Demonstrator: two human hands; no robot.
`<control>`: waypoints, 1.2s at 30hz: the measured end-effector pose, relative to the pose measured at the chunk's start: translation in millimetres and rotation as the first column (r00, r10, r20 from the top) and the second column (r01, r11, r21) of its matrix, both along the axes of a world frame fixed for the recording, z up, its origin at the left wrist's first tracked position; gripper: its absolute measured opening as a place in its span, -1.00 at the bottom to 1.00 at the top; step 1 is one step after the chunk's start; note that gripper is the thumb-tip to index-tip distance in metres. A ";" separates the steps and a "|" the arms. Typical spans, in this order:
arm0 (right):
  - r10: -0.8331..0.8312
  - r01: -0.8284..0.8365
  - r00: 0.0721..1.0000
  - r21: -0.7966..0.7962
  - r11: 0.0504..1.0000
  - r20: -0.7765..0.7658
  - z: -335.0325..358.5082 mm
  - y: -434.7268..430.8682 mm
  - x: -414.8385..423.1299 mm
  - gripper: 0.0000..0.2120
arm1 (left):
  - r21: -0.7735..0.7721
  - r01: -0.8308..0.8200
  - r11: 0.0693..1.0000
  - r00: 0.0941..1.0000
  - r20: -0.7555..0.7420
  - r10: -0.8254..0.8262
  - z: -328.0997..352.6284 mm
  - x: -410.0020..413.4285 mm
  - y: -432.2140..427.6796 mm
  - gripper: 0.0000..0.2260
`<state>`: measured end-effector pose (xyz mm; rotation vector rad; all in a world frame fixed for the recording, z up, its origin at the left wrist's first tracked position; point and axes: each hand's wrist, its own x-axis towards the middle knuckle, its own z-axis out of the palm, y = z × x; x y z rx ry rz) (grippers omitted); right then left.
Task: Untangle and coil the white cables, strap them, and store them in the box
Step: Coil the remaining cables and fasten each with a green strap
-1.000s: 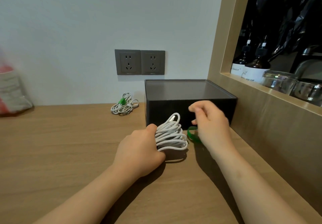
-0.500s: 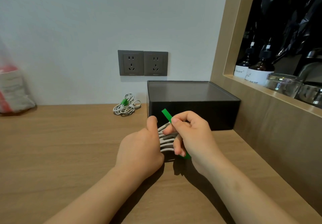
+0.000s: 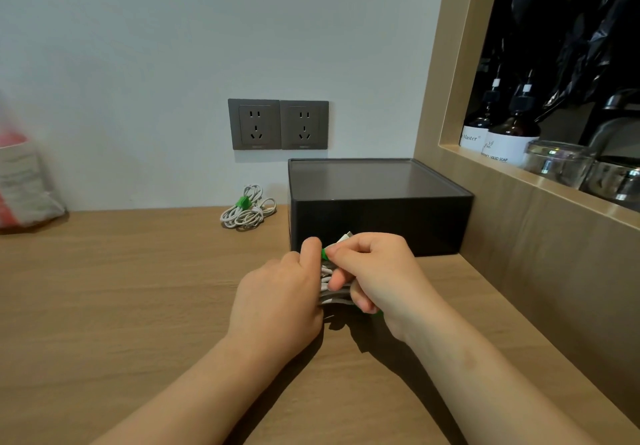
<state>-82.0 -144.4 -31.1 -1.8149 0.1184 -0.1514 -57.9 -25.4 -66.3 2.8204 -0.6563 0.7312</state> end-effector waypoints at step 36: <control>0.235 -0.233 0.972 0.072 0.970 -0.016 1.6 5.7 -9.2 -0.82 | -0.028 -0.179 0.984 0.983 0.024 0.179 11.3 8.4 10.2 -0.66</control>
